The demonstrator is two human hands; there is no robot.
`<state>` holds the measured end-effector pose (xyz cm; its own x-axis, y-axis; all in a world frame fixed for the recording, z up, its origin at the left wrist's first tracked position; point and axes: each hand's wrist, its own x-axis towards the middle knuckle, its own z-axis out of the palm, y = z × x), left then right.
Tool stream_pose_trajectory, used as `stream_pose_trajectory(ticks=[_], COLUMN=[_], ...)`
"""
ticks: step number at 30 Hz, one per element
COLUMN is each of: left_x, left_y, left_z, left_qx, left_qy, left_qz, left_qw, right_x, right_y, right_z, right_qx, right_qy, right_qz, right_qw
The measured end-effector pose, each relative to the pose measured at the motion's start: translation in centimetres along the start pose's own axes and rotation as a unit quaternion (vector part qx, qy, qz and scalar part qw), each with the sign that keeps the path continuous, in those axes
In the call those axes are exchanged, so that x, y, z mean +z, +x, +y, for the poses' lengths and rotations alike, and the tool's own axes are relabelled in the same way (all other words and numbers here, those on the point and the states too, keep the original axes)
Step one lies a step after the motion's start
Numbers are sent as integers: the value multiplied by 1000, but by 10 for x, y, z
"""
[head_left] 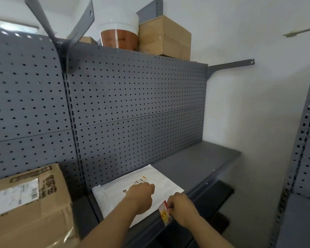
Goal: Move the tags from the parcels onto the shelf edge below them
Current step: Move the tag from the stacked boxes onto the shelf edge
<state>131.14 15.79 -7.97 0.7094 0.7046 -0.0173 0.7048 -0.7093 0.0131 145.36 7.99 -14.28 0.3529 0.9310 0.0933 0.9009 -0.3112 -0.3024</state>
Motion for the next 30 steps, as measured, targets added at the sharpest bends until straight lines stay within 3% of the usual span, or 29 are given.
stream_pose_trajectory(ticks=[5,10,15,23,30], left_x=[11,12,-13,-9,0], left_y=[-8,-21,-39,-112,-196], left_z=[-4,-4,-13,-54,-94], left_qx=[-27,-58,-90,-117,-139], left_qy=[-4,26,51,-10,-53], left_qz=[7,18,56,3,9], left_qw=[1000,998,993,993,989], right_x=[0,-15,-25,-3,12], right_y=[5,8,11,-19,-63], right_z=[7,5,-27,-91,-143], right_qx=[-32,-18,-60,-130,-153], right_qy=[36,166,219,221,211], right_qz=[-6,16,36,-19,-44], right_qw=[999,986,973,966,964])
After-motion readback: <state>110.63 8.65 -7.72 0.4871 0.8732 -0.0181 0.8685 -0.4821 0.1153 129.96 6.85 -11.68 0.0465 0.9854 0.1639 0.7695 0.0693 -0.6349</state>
